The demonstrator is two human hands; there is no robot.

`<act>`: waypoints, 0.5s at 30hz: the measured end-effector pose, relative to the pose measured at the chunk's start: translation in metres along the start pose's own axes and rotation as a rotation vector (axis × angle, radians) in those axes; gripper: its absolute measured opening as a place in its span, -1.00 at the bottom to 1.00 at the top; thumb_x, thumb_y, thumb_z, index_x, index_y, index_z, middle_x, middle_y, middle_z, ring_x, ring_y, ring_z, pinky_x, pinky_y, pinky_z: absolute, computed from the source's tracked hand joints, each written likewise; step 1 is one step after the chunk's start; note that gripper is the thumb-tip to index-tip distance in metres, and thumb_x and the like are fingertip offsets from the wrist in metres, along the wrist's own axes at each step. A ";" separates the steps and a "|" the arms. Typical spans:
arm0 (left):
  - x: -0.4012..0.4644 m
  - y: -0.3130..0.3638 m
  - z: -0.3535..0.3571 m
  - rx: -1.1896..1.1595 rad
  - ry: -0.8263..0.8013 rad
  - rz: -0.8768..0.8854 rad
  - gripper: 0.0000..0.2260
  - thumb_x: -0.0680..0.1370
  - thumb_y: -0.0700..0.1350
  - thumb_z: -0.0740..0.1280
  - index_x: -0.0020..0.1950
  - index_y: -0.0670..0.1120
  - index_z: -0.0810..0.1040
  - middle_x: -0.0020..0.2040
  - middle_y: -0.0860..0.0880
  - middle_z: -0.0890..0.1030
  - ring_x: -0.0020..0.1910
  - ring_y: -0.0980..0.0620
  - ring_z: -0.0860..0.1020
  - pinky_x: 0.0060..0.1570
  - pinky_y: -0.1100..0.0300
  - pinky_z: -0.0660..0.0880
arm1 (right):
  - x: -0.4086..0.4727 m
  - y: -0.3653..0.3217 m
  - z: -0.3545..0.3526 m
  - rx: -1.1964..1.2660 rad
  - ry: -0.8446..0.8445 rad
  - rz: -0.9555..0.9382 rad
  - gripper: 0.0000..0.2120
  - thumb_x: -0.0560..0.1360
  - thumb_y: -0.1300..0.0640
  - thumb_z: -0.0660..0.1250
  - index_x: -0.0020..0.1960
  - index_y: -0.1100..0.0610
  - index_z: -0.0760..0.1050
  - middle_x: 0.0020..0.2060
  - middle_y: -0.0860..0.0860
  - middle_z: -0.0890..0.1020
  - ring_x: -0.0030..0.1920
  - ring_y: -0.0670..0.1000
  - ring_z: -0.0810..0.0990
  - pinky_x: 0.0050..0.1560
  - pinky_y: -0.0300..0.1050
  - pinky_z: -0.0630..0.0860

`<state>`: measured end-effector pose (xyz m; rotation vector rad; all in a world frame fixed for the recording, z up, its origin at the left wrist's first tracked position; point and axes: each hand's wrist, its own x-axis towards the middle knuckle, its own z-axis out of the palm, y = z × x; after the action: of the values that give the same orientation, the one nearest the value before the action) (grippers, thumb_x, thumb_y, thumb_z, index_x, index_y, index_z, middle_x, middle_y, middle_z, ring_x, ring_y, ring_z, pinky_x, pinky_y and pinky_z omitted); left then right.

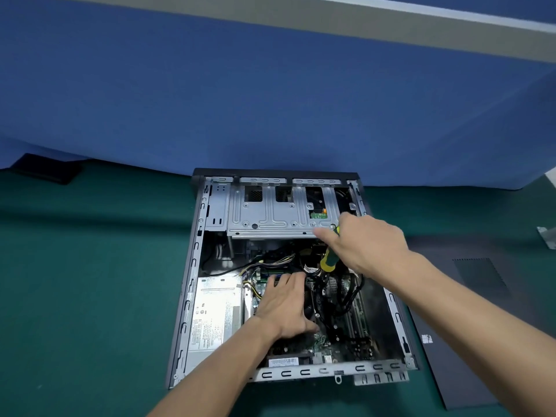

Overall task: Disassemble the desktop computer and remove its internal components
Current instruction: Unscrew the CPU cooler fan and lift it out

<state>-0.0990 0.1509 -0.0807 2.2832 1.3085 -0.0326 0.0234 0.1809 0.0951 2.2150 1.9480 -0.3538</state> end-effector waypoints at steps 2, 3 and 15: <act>0.002 0.001 0.001 0.081 -0.030 0.017 -0.08 0.29 0.30 0.42 0.44 -0.13 0.11 0.37 -0.09 0.29 0.34 -0.08 0.25 0.37 -0.05 0.08 | 0.000 0.000 0.001 0.115 -0.096 -0.070 -0.81 0.55 -0.03 0.16 -0.01 0.10 0.30 -0.15 0.06 0.55 -0.17 0.11 0.46 -0.27 -0.07 0.31; 0.003 0.001 0.001 0.116 -0.042 0.020 -0.08 0.29 0.29 0.42 0.45 -0.13 0.10 0.37 -0.11 0.27 0.35 -0.10 0.23 0.37 -0.06 0.08 | -0.001 -0.001 0.002 0.148 -0.138 -0.092 -0.83 0.53 0.00 0.20 0.00 0.09 0.30 -0.18 0.04 0.54 -0.18 0.09 0.47 -0.29 -0.07 0.32; 0.004 0.001 0.000 0.129 -0.044 0.022 -0.27 0.32 0.16 0.44 0.33 -0.13 0.20 0.24 -0.12 0.31 0.21 -0.10 0.28 0.30 -0.06 0.18 | 0.000 0.008 0.001 -0.062 0.011 -0.045 -0.67 0.57 -0.15 0.12 0.06 0.12 0.30 -0.16 0.03 0.49 -0.11 0.14 0.49 -0.27 -0.07 0.27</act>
<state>-0.0961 0.1541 -0.0818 2.3903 1.2926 -0.1632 0.0315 0.1792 0.0940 2.1428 1.9887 -0.2838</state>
